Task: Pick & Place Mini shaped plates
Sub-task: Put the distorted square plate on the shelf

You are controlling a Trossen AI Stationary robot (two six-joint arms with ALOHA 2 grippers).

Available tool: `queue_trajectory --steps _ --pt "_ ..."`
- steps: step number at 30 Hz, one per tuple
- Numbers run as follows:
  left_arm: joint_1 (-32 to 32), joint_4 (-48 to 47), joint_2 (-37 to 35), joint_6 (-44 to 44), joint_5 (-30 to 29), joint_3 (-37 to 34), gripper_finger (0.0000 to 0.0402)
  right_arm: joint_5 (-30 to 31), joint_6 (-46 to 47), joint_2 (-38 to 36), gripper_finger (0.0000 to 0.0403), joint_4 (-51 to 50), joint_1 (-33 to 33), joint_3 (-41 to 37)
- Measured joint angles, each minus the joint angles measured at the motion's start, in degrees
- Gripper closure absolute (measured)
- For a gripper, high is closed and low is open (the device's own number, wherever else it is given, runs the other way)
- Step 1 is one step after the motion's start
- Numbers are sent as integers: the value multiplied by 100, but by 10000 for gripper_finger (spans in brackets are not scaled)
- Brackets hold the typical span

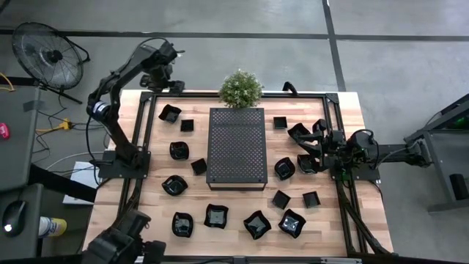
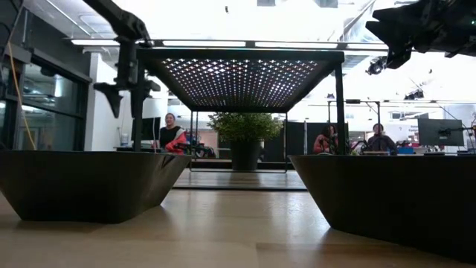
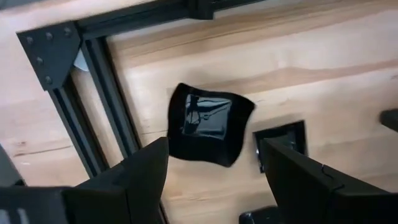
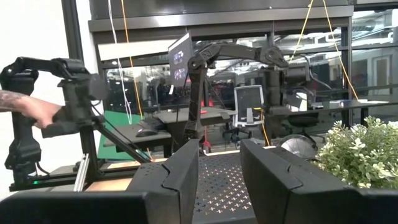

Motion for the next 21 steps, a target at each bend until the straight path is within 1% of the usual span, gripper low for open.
queue_trajectory --steps 2,5,8,11,14,18,21 --pt "171 38 -7 133 160 -129 150 2 1 0 288 0 -1 0" --pt "177 125 -39 201 212 -132 150 2 1 0 288 -14 -1 1" --pt "161 235 -29 -179 236 -272 150 2 1 -2 288 -33 1 0" --pt "117 426 -38 -562 282 -572 150 0 1 -1 288 -44 0 0" --pt "-4 701 -32 -806 112 -901 150 2 1 0 288 -44 -1 0" --pt "-186 946 -31 -864 90 -1318 150 1 1 0 288 -46 0 0" --pt "-251 964 -31 -1015 -257 -1560 150 1 1 -1 288 -46 0 0"
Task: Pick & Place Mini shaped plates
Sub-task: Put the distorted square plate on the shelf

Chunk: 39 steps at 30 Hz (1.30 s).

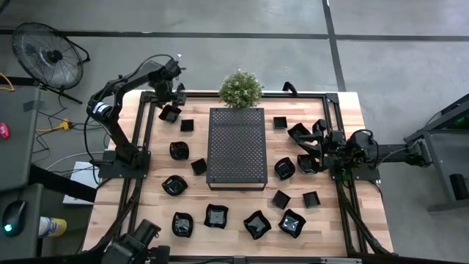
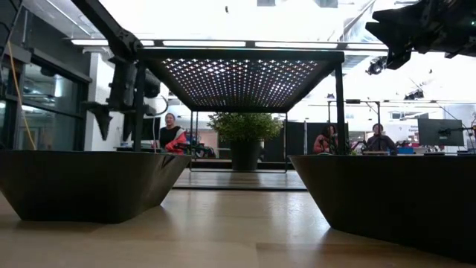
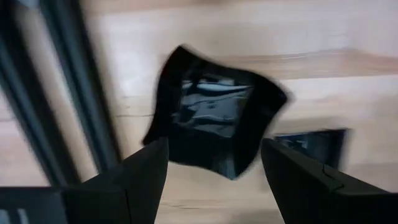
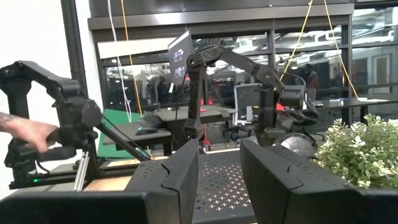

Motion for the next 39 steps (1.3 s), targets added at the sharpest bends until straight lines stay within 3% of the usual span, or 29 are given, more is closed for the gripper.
queue_trajectory --steps 4,10,20,39 --pt "-69 41 0 -85 -56 -160 150 1 0 -1 288 0 1 0" --pt "-393 52 -2 448 513 -233 150 -1 -2 1 288 0 0 0" --pt "-1123 284 -2 439 -270 -240 150 0 0 1 288 0 1 0" --pt "-1155 978 0 308 -442 -836 151 -1 0 -1 288 0 1 2"
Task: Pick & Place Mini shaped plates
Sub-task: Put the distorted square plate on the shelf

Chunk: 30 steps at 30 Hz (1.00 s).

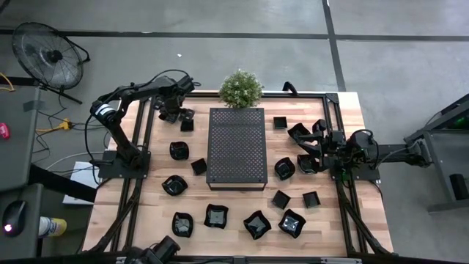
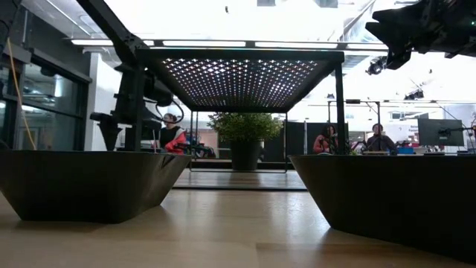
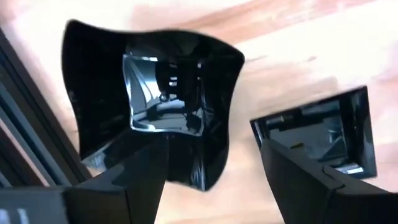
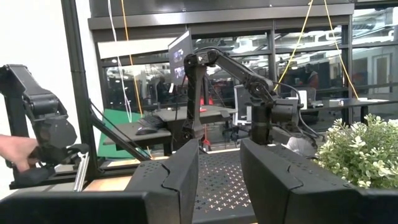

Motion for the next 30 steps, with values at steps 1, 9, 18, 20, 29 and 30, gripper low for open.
queue_trajectory --steps 1,9,18,20,29,30 --pt "0 23 0 28 -38 0 154 2 0 0 288 0 -2 -2" --pt "2 311 44 276 -124 -21 200 0 0 2 288 0 0 -2" --pt "4 457 44 295 -147 -287 214 2 0 0 288 0 -1 -2" --pt "4 526 44 290 -143 -368 214 0 0 2 288 0 0 -2" --pt "4 480 44 207 -105 -396 229 0 -1 1 288 0 -1 -2" --pt "3 479 44 207 -100 -396 236 0 0 2 288 0 0 -2"
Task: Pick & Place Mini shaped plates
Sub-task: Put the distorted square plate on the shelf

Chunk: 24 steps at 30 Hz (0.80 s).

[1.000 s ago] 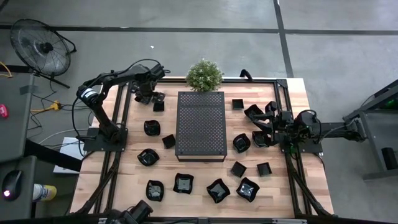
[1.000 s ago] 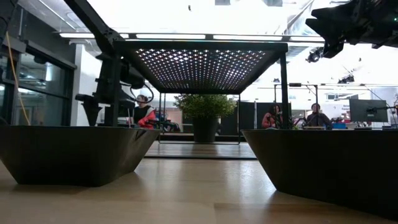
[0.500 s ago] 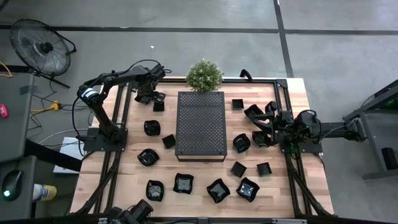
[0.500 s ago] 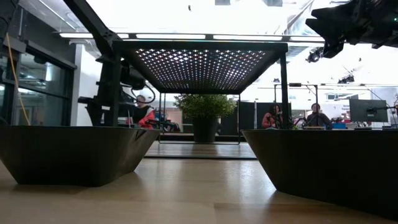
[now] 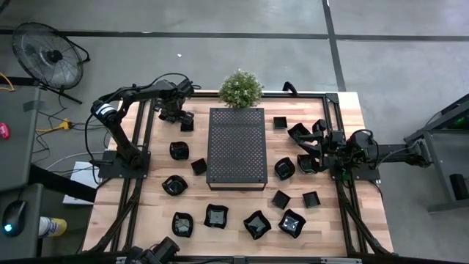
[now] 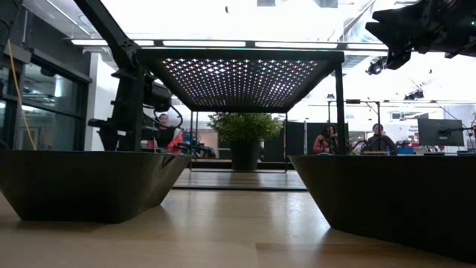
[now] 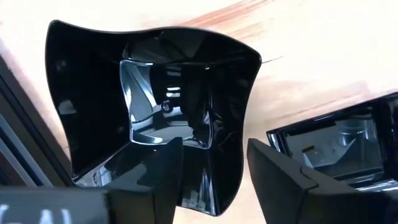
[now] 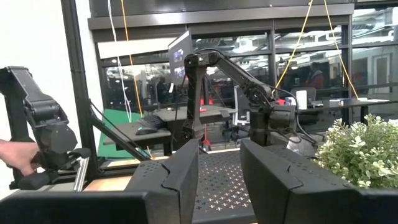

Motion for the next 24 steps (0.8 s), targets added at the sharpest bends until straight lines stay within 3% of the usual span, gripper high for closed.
queue_trajectory --steps 11,24 --pt "1 -19 0 15 5 0 314 2 0 -2 288 0 -1 0" --pt "-1 -166 -2 437 10 7 366 2 0 0 288 0 -2 1"
